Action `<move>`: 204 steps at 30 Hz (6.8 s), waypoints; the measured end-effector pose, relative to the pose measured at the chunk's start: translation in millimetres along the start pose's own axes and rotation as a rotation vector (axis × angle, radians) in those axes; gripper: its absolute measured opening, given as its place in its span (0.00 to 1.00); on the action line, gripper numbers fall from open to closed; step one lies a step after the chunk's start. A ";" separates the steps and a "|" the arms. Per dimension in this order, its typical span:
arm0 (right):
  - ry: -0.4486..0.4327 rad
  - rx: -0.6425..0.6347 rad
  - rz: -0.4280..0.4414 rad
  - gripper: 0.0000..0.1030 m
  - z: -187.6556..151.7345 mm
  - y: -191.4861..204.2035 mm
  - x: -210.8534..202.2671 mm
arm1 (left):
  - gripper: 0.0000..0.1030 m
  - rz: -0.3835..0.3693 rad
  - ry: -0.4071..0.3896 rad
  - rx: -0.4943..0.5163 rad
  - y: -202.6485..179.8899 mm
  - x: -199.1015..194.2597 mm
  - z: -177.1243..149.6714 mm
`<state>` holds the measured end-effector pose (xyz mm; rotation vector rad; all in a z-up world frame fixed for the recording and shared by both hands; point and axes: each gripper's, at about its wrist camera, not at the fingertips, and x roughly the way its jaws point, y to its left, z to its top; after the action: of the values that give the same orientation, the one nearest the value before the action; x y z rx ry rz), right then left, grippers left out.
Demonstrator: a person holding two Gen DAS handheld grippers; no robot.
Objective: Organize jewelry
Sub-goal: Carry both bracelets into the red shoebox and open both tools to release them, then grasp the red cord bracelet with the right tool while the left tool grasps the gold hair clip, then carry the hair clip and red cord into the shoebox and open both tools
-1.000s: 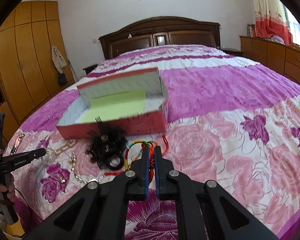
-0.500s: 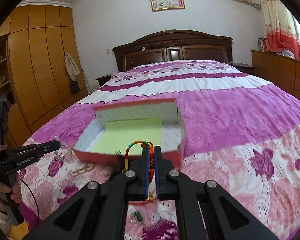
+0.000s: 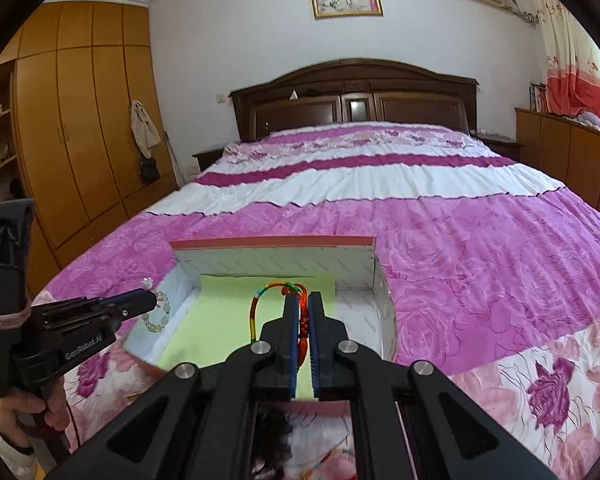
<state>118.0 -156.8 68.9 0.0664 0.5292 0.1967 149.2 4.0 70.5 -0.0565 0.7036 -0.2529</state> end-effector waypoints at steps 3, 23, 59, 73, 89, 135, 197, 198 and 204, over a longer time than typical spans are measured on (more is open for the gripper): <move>0.041 0.024 -0.014 0.06 0.2 -7.2 21.8 | 0.00 0.000 0.017 -0.003 -2.3 13.0 1.2; 0.197 0.082 -0.080 0.06 -29.6 -29.3 75.6 | 0.00 0.045 0.104 0.012 -13.7 50.1 -7.6; 0.096 0.116 0.026 0.24 -24.6 -9.7 -18.3 | 0.28 0.037 0.087 -0.026 -15.4 -34.5 -17.0; 0.189 0.131 -0.004 0.24 -62.8 -21.3 -36.2 | 0.30 0.051 0.170 -0.077 8.4 -42.2 -55.3; 0.290 0.195 -0.041 0.24 -97.7 -43.9 -24.2 | 0.30 0.099 0.264 -0.077 22.0 -16.0 -82.4; 0.214 0.205 -0.011 0.06 -94.2 -43.5 -32.9 | 0.09 -0.027 0.207 -0.090 12.4 -33.3 -84.8; 0.209 0.120 -0.020 0.06 -19.5 -31.4 79.9 | 0.09 0.036 0.142 -0.016 5.0 59.7 -8.9; 0.217 0.120 -0.022 0.06 -21.4 -32.4 82.3 | 0.09 0.037 0.147 -0.015 4.9 61.8 -9.9; 0.229 0.098 -0.028 0.06 -24.0 -31.8 85.9 | 0.10 0.045 0.176 -0.021 4.9 70.5 -13.1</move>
<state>183.8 -170.1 2.1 0.1323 0.7677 0.1514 193.4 -8.4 15.2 -0.0392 0.8815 -0.2092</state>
